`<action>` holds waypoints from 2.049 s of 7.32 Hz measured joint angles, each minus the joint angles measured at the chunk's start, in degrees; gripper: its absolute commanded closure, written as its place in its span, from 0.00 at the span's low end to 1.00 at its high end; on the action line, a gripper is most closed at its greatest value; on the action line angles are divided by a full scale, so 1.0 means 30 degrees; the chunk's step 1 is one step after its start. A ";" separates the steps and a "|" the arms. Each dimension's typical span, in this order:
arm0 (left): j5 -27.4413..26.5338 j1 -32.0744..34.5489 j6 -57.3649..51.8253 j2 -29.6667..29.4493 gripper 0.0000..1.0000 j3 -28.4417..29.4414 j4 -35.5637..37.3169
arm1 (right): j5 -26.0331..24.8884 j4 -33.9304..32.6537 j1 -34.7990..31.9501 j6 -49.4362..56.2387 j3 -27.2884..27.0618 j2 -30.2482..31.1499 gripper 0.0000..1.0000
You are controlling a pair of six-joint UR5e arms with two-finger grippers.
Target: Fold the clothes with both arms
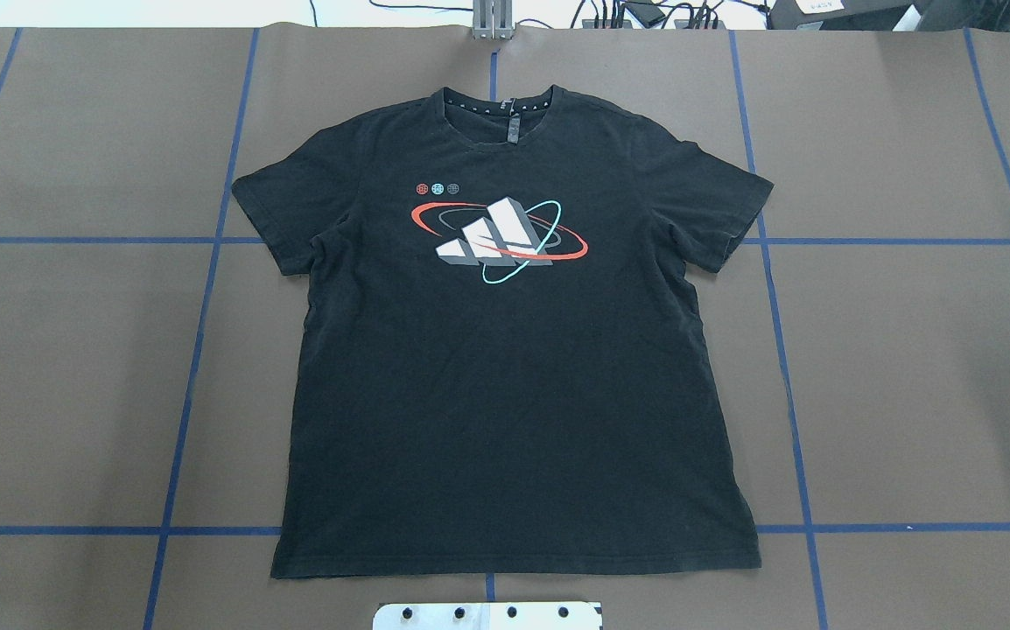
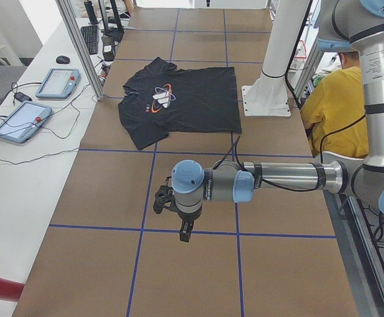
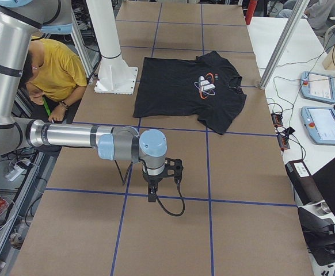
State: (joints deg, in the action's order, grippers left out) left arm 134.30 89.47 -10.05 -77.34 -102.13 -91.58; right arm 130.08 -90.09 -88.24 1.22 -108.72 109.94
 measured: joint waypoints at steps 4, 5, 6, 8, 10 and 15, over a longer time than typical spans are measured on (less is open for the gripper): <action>-0.0026 -0.0009 -0.0061 0.0017 0.00 -0.0559 -0.0021 | 0.0017 0.0005 0.0000 -0.0021 -0.0044 -0.0047 0.00; -0.0093 -0.0009 -0.0071 0.0024 0.00 -0.1157 -0.0012 | 0.0088 0.0024 0.0000 -0.0033 -0.0126 -0.0129 0.00; -0.0133 -0.0015 -0.0062 -0.0027 0.00 -0.1543 -0.0012 | 0.0168 0.0043 0.0001 -0.0063 -0.0209 -0.0207 0.00; -0.0177 -0.0027 -0.0011 -0.0365 0.00 -0.1782 -0.0010 | 0.0383 0.0462 0.0015 -0.0172 -0.0320 -0.0345 0.00; -0.0220 -0.0029 0.0003 -0.1386 0.00 -0.1816 -0.0041 | 0.0502 0.2757 0.0018 -0.0278 -0.0320 -0.0785 0.00; -0.0203 -0.0128 0.0108 -0.5885 0.00 -0.0426 -0.5308 | 0.0494 0.4808 0.0265 -0.0307 0.0968 -0.4383 0.00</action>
State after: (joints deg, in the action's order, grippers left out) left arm 133.69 89.09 -9.73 -95.00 -103.41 -107.50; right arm 131.56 -75.66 -87.45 0.30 -105.82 96.79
